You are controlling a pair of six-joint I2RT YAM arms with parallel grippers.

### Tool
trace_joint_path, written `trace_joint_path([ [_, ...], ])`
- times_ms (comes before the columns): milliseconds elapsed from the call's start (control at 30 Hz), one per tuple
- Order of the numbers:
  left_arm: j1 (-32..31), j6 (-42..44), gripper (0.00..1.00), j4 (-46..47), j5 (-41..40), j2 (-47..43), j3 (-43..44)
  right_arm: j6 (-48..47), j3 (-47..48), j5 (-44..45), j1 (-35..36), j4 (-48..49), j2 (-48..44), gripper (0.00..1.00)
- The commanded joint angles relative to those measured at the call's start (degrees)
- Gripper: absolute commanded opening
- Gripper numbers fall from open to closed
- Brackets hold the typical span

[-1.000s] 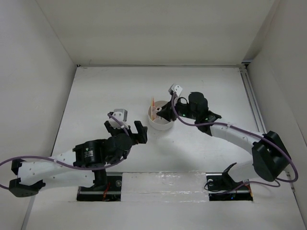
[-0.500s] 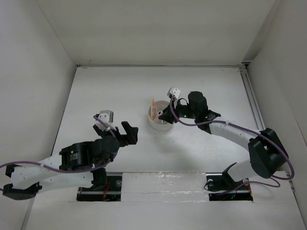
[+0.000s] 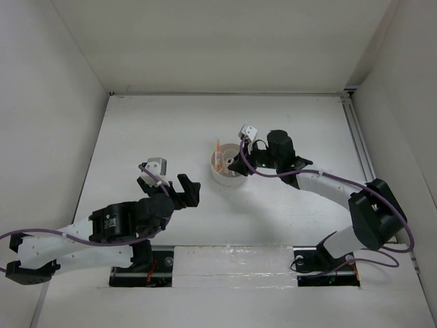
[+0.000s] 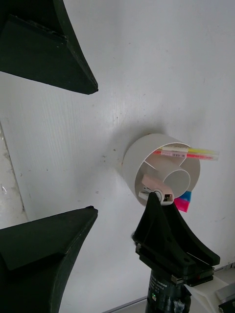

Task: Sort the stationery into containers
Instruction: Place the stapler in the storage box.

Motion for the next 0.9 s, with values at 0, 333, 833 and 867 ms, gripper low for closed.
trace_joint_path([
  [0,-0.2,1.0,1.0,2.1,-0.1,0.6,-0.5,-1.4,1.3,0.2,-0.6,1.8,0.3,0.0],
  [333,-0.2,1.6,1.0,2.6,0.4,0.6,-0.5,-0.8,1.8,2.3,-0.6,0.1,1.6,0.15],
  [833,-0.2,-0.1,1.0,2.1,-0.6,3.0,-0.5,0.9,1.3,2.3,-1.2,-0.4,-3.3,0.61],
  [867,-0.2,-0.1,1.0,1.4,-1.2,3.0,0.0,1.6,1.3,2.3,-1.2,-0.4,-3.8,0.61],
])
